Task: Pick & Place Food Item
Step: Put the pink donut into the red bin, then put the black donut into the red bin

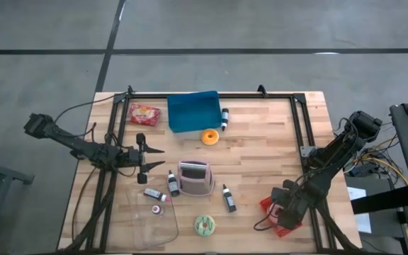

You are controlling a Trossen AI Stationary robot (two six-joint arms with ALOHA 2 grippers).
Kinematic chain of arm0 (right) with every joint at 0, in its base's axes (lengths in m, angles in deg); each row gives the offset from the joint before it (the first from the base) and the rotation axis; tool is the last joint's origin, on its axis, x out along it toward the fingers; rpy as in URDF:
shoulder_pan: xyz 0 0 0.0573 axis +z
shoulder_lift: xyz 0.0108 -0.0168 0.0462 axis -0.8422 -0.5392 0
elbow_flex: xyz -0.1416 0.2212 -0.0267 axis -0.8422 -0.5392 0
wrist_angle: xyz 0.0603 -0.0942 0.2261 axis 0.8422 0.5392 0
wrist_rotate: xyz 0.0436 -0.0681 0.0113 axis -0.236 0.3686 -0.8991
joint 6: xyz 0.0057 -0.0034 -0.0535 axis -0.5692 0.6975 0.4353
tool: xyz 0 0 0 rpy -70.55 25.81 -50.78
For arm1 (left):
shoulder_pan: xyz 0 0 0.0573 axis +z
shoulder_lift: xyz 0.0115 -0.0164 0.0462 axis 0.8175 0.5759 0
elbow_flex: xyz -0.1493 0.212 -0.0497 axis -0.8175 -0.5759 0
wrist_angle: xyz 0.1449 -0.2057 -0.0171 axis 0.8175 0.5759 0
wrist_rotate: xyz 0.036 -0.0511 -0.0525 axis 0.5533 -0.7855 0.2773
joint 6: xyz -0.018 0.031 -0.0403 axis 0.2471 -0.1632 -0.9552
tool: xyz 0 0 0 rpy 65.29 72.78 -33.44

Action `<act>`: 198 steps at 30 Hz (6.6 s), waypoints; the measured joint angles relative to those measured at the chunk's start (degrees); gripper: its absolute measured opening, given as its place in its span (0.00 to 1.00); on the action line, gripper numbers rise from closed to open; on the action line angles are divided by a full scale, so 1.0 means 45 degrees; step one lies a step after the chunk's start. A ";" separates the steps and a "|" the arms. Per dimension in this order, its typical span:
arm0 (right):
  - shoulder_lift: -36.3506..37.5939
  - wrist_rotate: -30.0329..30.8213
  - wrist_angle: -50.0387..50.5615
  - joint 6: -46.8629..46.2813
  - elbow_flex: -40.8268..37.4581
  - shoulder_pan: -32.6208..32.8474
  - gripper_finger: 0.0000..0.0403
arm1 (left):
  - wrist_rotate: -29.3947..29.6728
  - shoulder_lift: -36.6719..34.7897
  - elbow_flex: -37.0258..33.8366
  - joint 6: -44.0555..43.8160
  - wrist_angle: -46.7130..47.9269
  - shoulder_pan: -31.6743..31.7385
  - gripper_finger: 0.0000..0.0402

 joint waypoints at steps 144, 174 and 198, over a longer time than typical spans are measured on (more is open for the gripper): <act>-0.7133 -0.6016 -0.5954 2.3119 0.5042 -1.6537 0.44 | 0.0019 0.2331 0.3118 -0.3322 0.6849 0.4478 0.44; -0.7699 -0.4426 -0.5574 2.1976 0.5186 -1.5452 0.04 | -0.0063 0.2331 0.3113 -0.3229 0.6556 0.4478 0.44; -0.3278 -0.1786 -0.3176 1.9498 0.3500 -1.3016 0.02 | -0.0365 0.2329 0.3113 -0.3027 0.6314 0.4478 0.44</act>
